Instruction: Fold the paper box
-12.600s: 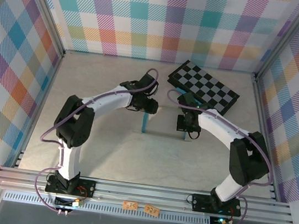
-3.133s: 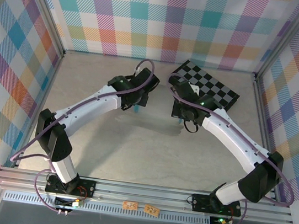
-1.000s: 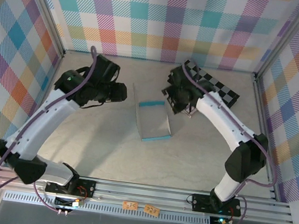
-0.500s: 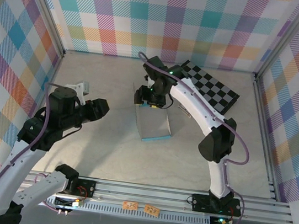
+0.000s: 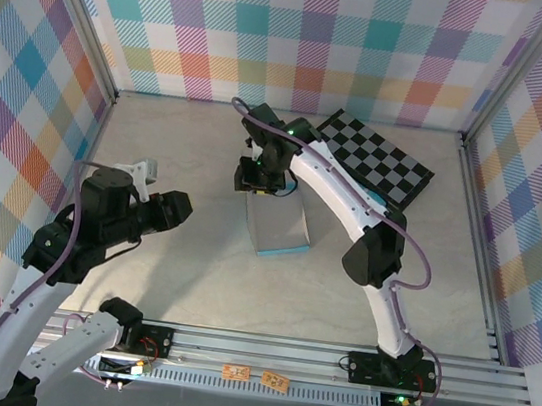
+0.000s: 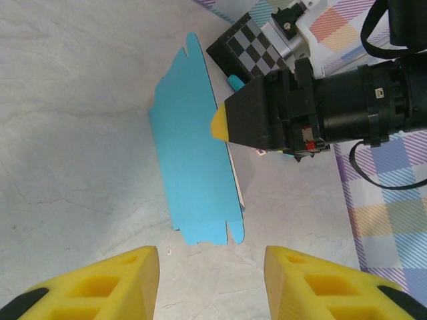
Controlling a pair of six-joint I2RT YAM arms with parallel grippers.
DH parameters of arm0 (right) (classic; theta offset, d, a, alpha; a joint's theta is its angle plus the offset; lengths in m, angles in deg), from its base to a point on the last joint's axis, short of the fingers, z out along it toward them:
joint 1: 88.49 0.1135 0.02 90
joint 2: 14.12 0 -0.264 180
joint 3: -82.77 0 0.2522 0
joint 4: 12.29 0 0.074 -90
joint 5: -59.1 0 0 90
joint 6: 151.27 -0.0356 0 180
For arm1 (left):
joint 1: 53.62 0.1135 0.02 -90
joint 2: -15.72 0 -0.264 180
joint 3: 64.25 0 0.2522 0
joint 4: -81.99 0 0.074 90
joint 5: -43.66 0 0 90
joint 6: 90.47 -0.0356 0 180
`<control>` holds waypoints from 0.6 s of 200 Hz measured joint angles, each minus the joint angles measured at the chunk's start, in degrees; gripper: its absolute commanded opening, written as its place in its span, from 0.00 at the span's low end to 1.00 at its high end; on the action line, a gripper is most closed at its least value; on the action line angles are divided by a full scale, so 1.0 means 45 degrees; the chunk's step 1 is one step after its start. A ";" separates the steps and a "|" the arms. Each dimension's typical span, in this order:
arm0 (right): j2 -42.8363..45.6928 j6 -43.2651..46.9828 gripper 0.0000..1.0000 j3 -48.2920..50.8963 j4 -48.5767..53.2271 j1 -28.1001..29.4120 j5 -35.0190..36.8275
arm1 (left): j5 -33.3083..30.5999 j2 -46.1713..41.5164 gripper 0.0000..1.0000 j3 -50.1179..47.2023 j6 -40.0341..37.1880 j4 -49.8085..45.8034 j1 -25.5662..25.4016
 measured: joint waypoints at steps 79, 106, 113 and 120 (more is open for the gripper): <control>-0.0165 -0.4605 0.00 -0.0267 0.0403 0.0107 0.2195 | 0.0311 0.0500 0.44 0.0000 -0.0602 -0.0534 0.0000; 0.0165 -0.8140 0.00 -0.0267 0.1268 0.0126 0.3444 | 0.0384 0.0622 0.44 0.0010 -0.0724 -0.0612 0.0000; 0.0296 -0.9097 0.00 -0.0267 0.1525 0.0131 0.3735 | 0.0393 0.0670 0.44 0.0024 -0.0743 -0.0612 0.0000; 0.0423 -1.0054 0.00 -0.0282 0.1783 0.0136 0.4012 | 0.0418 0.0733 0.44 0.0053 -0.0777 -0.0617 0.0000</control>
